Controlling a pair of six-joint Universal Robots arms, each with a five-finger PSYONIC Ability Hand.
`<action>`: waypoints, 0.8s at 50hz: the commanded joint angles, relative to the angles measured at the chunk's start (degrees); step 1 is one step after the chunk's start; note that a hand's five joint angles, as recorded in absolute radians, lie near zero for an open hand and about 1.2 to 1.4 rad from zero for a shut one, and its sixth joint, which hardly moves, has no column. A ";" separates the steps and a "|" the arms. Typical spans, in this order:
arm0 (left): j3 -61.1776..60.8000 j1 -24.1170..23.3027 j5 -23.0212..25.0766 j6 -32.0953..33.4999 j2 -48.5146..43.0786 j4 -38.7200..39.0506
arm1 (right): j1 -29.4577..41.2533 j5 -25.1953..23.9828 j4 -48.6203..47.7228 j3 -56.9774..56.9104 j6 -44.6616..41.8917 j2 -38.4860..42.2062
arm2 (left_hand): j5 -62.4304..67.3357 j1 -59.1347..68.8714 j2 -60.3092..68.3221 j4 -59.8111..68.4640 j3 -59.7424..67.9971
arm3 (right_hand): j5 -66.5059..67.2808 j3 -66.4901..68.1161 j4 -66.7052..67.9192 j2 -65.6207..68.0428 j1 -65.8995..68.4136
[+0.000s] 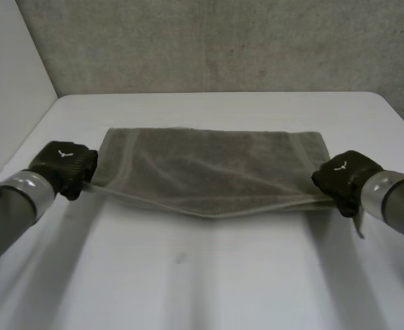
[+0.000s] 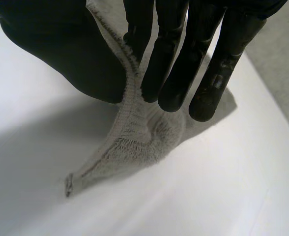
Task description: Fold the towel.
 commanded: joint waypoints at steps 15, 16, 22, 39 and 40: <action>0.66 0.48 1.17 10.51 3.04 -13.60 | -4.04 -0.81 10.34 -6.99 -15.87 1.11 | 11.31 13.41 10.40 10.47 10.51 | 12.72 11.85 11.48 12.60 24.91; 0.68 0.48 1.17 10.51 3.02 -13.59 | -4.04 -0.80 10.32 -7.00 -15.87 1.13 | 11.31 13.41 10.40 10.47 10.51 | 12.72 11.85 11.48 12.60 24.91; 10.67 -1.19 0.47 9.46 -8.90 -9.47 | -3.52 -0.72 -0.37 -10.86 -16.22 9.29 | 11.31 13.41 10.40 10.47 10.51 | 12.72 11.85 11.48 12.60 24.91; 54.54 -6.47 -10.44 4.09 -42.50 -5.07 | 0.70 0.17 -39.31 -17.19 -21.23 30.30 | 11.31 13.41 10.40 10.47 10.51 | 12.72 11.85 11.48 12.60 24.91; 55.43 -6.47 -10.26 4.18 -43.73 -4.63 | 0.70 -0.10 -40.64 -17.72 -21.23 31.27 | 11.31 13.41 10.40 10.47 10.51 | 12.72 11.85 11.48 12.60 24.91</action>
